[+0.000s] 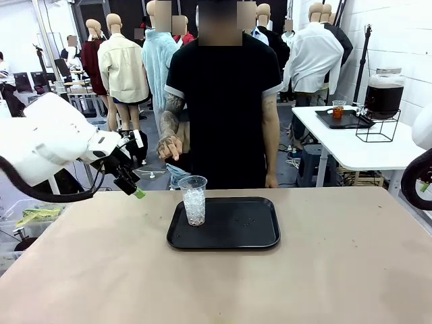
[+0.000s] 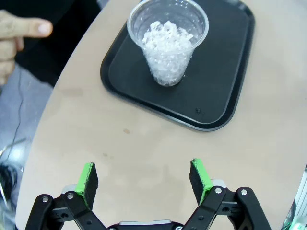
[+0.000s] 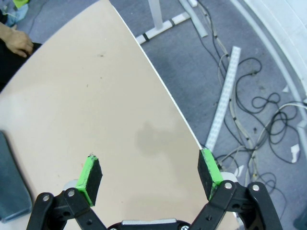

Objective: Pour the drink into the iced cup.
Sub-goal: Pick up the iced cup indicated by the human and present it to them.

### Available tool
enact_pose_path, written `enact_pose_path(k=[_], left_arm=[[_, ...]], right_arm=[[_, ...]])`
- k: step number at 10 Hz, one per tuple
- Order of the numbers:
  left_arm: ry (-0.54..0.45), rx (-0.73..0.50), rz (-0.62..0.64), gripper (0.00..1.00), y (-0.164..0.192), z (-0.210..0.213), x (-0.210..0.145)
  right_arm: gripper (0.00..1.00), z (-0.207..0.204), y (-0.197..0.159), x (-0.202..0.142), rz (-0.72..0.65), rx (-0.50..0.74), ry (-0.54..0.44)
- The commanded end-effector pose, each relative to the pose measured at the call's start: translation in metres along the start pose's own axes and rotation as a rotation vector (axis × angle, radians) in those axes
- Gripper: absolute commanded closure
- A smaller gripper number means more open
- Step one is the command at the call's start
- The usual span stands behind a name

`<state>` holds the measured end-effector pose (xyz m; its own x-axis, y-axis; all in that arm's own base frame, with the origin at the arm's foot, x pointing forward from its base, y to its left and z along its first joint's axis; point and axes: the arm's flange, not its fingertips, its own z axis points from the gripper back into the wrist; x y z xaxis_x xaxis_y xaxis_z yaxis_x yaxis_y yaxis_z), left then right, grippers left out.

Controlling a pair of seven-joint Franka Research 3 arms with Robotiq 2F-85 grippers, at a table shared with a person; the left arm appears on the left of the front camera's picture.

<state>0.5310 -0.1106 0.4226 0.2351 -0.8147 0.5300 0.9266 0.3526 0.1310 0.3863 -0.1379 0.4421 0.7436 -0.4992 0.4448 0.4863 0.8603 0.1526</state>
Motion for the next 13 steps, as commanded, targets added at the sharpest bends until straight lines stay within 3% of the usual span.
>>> enact_pose_path(k=[1,3,4,5,8,9,11,13], left_arm=[[-0.028,-0.118,-0.061,0.0,0.041,-0.038,-0.01],[-0.07,-0.156,-0.078,0.0,0.047,-0.043,-0.013],[-0.048,-0.121,-0.014,0.0,0.049,-0.046,-0.016],[-0.063,-0.153,-0.067,0.0,0.035,-0.044,-0.016],[-0.075,-0.162,-0.056,0.0,0.042,-0.049,-0.018],[-0.195,-0.163,-0.095,0.0,0.039,-0.057,-0.025],[-0.328,-0.168,-0.106,0.0,0.033,-0.073,-0.027],[-0.363,-0.183,-0.065,0.0,0.031,-0.095,-0.023]], right_arm=[[0.0,-0.002,0.0,0.001,0.004,-0.004,-0.011],[0.0,-0.002,0.0,0.001,0.004,-0.004,-0.011],[0.0,-0.002,0.0,0.001,0.004,-0.004,-0.011],[0.0,-0.002,0.0,0.001,0.004,-0.004,-0.011],[0.0,-0.002,0.0,0.001,0.004,-0.004,-0.011],[0.0,-0.002,0.0,0.001,0.004,-0.004,-0.011],[0.0,-0.002,0.0,0.001,0.004,-0.004,-0.011],[0.0,-0.002,0.0,0.001,0.004,-0.004,-0.011]])
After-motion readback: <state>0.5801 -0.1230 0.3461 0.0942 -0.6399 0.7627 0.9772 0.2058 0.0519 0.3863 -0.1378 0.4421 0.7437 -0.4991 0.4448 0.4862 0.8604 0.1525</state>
